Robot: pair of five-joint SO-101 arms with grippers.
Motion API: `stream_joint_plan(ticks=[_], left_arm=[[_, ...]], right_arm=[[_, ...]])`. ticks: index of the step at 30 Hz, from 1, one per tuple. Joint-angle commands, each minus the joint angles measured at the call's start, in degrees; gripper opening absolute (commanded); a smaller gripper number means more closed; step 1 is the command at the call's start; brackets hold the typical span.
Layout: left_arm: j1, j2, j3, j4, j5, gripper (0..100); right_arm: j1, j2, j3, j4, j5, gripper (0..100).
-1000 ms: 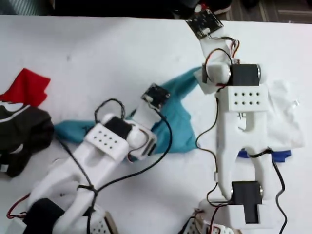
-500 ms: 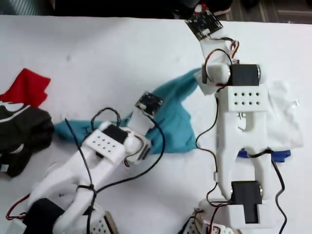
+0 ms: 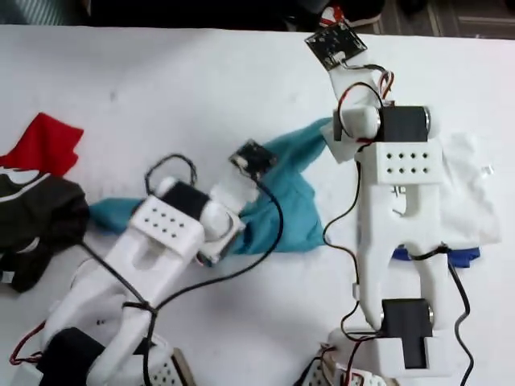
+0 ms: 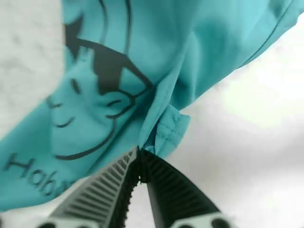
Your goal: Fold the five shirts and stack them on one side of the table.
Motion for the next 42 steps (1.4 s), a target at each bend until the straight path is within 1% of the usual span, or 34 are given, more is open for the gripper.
stream_joint_plan(ticks=[1, 3, 5, 9, 11, 14, 16, 17, 18, 20, 22, 23, 24, 25, 27, 31, 34, 36, 39, 40, 42], left_arm=[[-1.01, -2.15, -7.65, 6.77, -4.66, 2], [-1.01, -2.15, -9.41, 10.99, -8.62, 2], [-1.27, -2.15, -10.11, 15.03, -14.07, 2], [-5.05, -2.15, -10.20, 22.51, -28.92, 2], [-8.48, -2.07, -9.93, 23.91, -36.40, 2], [-12.88, -1.63, -9.67, 24.09, -45.54, 2], [-13.49, -1.63, -9.67, 24.09, -50.02, 2], [-12.88, -1.63, -9.67, 24.00, -51.16, 2], [-11.47, -1.63, -9.76, 23.65, -50.73, 3], [-8.75, -1.63, -9.76, 23.47, -45.63, 10], [-6.55, -1.63, -10.20, 23.21, -37.54, 24], [-6.11, -2.07, -10.64, 22.51, -32.35, 29], [-5.93, -2.07, -11.52, 21.36, -27.43, 32], [-5.93, -2.07, -12.75, 20.57, -23.38, 33], [-6.20, -1.80, -14.95, 19.87, -20.04, 32], [-9.27, -1.63, -15.74, 19.96, -17.41, 28], [-12.62, -1.63, -11.34, 19.25, -19.60, 25], [-14.11, -1.63, -6.24, 16.88, -21.98, 22], [-15.60, -1.54, 2.11, 9.49, -23.30, 19], [-16.13, -1.54, 4.40, 6.24, -22.95, 19], [-17.63, -1.45, 7.82, -0.35, -19.96, 22]], right_arm=[[0.66, -2.77, -0.70, 0.31, -0.62, 1.9], [0.66, -3.30, -0.70, 0.75, -0.62, 1.9], [0.57, -4.26, -0.53, 1.89, -0.62, 1.9], [0.40, -5.85, -0.44, 6.11, -0.62, 1.9], [0.75, -6.37, -0.44, 8.13, -0.62, 1.9], [1.27, -6.37, -0.44, 11.38, -0.62, 1.9], [1.71, -5.93, -0.35, 11.91, -0.62, 1.9], [2.59, -5.93, -0.26, 11.74, -0.62, 1.9], [3.38, -5.85, 0.00, 11.30, -0.53, 1.9], [4.62, -5.85, 1.67, 8.31, -0.35, 1.9], [6.20, -5.85, 3.69, 4.97, -0.62, 1.9], [6.81, -5.85, 4.75, 3.12, -0.62, 1.9], [7.25, -5.93, 5.71, 1.27, -0.62, 1.9], [7.60, -6.02, 6.51, -0.22, -0.70, 1.9], [7.87, -6.29, 7.30, -2.42, -0.70, 1.9], [7.34, -6.46, 7.30, -3.38, -0.70, 1.9], [7.34, -6.46, 7.38, -3.21, -0.70, 1.9], [7.34, -6.46, 7.38, -3.03, -0.70, 1.9], [6.55, -6.46, 7.30, -3.03, -0.70, 1.9], [6.02, -6.46, 7.21, -3.03, -0.62, 1.9], [5.05, -6.46, 7.21, -3.12, -0.62, 1.9]])
